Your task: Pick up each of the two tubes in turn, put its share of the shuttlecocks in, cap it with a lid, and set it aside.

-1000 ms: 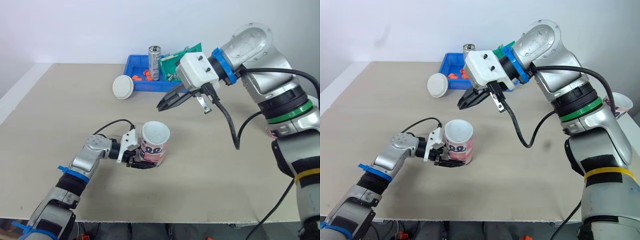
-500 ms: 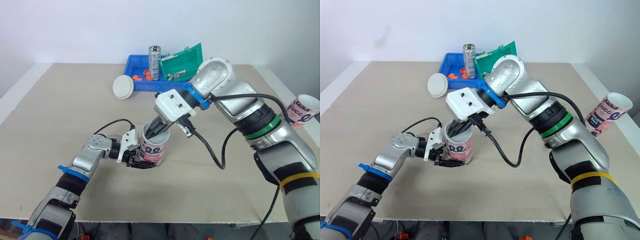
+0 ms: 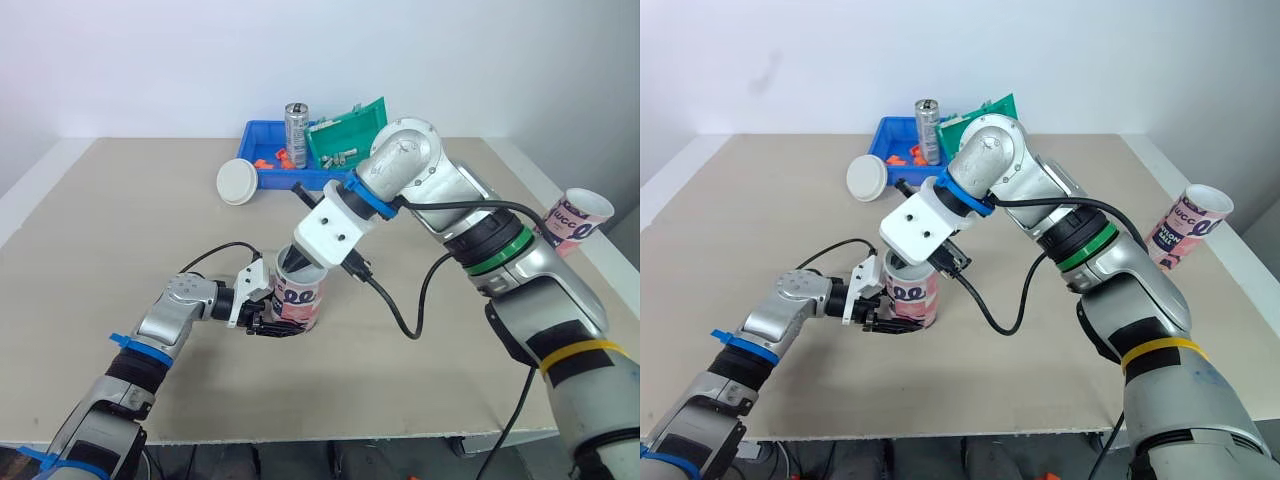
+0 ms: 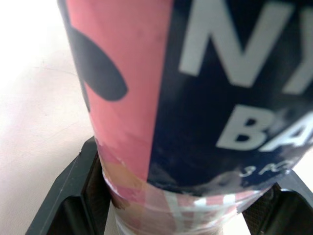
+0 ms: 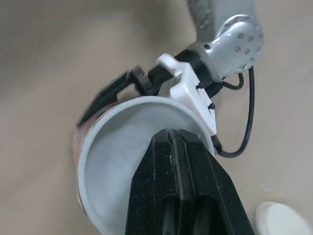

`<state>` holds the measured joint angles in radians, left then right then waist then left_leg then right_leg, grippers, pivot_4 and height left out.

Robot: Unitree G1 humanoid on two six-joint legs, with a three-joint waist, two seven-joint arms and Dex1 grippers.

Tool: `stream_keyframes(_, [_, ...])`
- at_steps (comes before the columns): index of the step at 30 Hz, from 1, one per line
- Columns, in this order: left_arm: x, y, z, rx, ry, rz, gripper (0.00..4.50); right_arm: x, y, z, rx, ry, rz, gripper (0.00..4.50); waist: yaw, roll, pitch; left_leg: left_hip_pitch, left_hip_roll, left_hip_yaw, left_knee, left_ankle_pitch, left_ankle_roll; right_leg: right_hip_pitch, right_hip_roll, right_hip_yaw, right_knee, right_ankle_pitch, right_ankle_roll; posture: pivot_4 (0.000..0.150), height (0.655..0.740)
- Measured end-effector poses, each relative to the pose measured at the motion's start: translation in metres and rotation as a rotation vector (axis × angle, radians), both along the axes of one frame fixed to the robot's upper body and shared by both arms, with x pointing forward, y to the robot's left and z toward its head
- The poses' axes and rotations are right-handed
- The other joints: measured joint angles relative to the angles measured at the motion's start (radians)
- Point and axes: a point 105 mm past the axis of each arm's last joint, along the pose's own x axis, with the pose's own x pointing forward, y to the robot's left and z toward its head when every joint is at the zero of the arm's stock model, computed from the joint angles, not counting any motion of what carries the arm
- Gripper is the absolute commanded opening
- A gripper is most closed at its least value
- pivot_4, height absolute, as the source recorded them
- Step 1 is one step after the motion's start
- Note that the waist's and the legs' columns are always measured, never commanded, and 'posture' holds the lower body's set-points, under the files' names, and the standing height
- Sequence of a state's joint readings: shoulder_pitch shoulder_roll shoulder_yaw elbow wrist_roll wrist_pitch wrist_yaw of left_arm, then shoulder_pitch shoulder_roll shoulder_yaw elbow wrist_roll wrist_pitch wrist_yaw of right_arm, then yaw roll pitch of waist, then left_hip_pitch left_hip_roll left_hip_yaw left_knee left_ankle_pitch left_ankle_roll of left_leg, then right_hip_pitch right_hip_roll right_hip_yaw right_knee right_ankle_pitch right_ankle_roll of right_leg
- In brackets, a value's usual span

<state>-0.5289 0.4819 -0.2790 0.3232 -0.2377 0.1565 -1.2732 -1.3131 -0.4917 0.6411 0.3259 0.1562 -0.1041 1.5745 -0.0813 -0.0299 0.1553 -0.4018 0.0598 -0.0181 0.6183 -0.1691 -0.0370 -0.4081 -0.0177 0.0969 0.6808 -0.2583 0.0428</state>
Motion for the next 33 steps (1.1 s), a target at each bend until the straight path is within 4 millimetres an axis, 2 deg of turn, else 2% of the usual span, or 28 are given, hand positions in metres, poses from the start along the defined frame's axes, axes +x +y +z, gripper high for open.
stream_keyframes(2, [-0.001, -0.001, 0.002, 0.000, -0.010, -0.006, 2.95, -0.002, -0.001, 0.004, 0.042, 0.086, -0.024, 0.10, 0.001, 0.001, 0.001, -0.005, 0.000, 0.001, 0.000, 0.001, 0.001, -0.002, -0.001, -0.003, 0.000, 0.001, -0.001, 0.150, 0.7038])
stream_keyframes(5, [-0.003, -0.004, 0.004, -0.004, -0.020, -0.026, 2.95, 0.003, -0.009, 0.019, 0.123, 0.152, -0.088, 1.01, 0.006, 0.001, 0.002, -0.008, -0.001, 0.001, 0.000, 0.001, 0.002, -0.002, -0.002, -0.004, 0.000, 0.002, 0.000, 0.150, 0.7038])
stream_keyframes(7, [-0.005, -0.008, 0.004, -0.011, -0.021, -0.040, 2.95, 0.009, -0.026, 0.032, 0.164, 0.171, -0.163, 1.85, 0.014, 0.001, 0.002, -0.009, -0.002, -0.001, 0.000, -0.001, -0.001, -0.002, -0.002, -0.006, 0.000, 0.001, 0.002, 0.150, 0.7038])
stream_keyframes(9, [-0.006, -0.009, 0.005, -0.016, -0.025, -0.054, 2.95, 0.014, -0.052, 0.040, 0.194, 0.181, -0.262, 2.83, 0.024, 0.001, 0.002, -0.013, -0.002, -0.002, 0.000, -0.003, -0.002, -0.005, -0.001, -0.008, 0.000, -0.001, 0.002, 0.150, 0.7038])
stream_keyframes(12, [-0.007, -0.009, 0.006, -0.021, -0.031, -0.062, 2.95, 0.009, -0.074, 0.035, 0.228, 0.276, -0.346, 4.38, 0.030, 0.002, 0.003, -0.018, -0.001, -0.002, 0.000, -0.004, -0.001, -0.010, 0.000, -0.007, 0.000, -0.001, 0.002, 0.150, 0.7038])
stream_keyframes(16, [-0.006, -0.010, 0.007, -0.032, -0.025, -0.056, 2.95, -0.004, -0.088, 0.028, 0.266, 0.346, -0.397, 4.38, 0.033, 0.004, 0.005, -0.021, -0.001, -0.003, 0.001, -0.004, -0.001, -0.012, 0.001, -0.007, 0.000, 0.000, 0.003, 0.150, 0.7038])
stream_keyframes(19, [-0.007, -0.010, 0.009, -0.042, -0.018, -0.053, 2.95, -0.006, -0.103, 0.019, 0.332, 0.363, -0.492, 4.38, 0.033, 0.003, 0.005, -0.021, -0.001, -0.002, 0.001, -0.004, -0.001, -0.013, 0.002, -0.006, 0.000, 0.000, 0.004, 0.150, 0.7038])
stream_keyframes(23, [-0.009, -0.008, 0.009, -0.053, 0.004, -0.046, 4.45, -0.007, -0.114, -0.008, 0.385, 0.401, -0.616, 4.50, 0.032, 0.003, 0.006, -0.023, -0.001, -0.001, 0.000, -0.004, -0.001, -0.016, 0.003, -0.004, 0.000, 0.000, 0.004, 0.150, 0.7038])
stream_keyframes(26, [-0.009, -0.001, 0.013, -0.081, 0.022, -0.033, 4.45, -0.009, -0.124, -0.044, 0.330, 0.386, -0.714, 4.50, 0.033, 0.004, 0.010, -0.027, -0.001, -0.002, 0.000, -0.004, -0.001, -0.017, 0.004, -0.002, 0.000, -0.001, 0.006, 0.150, 0.7038])
stream_keyframes(28, [-0.009, 0.003, 0.015, -0.087, 0.033, -0.025, 4.45, -0.009, -0.128, -0.056, 0.293, 0.359, -0.741, 4.50, 0.033, 0.005, 0.013, -0.027, -0.001, -0.002, 0.000, -0.004, -0.001, -0.018, 0.004, -0.002, 0.000, -0.001, 0.008, 0.150, 0.7038])
stream_keyframes(29, [-0.008, 0.009, 0.018, -0.089, 0.038, -0.022, 4.45, -0.011, -0.128, -0.070, 0.255, 0.346, -0.753, 4.50, 0.033, 0.004, 0.016, -0.028, -0.001, -0.002, 0.001, -0.004, -0.001, -0.019, 0.005, -0.002, 0.000, 0.000, 0.009, 0.150, 0.7038])
stream_keyframes(33, [-0.006, 0.019, 0.023, -0.081, 0.016, -0.007, 4.45, -0.011, -0.119, -0.076, 0.278, 0.361, -0.738, 4.50, 0.033, 0.005, 0.024, -0.030, -0.001, -0.003, 0.001, -0.004, -0.001, -0.021, 0.005, -0.002, 0.000, 0.002, 0.012, 0.150, 0.7038])
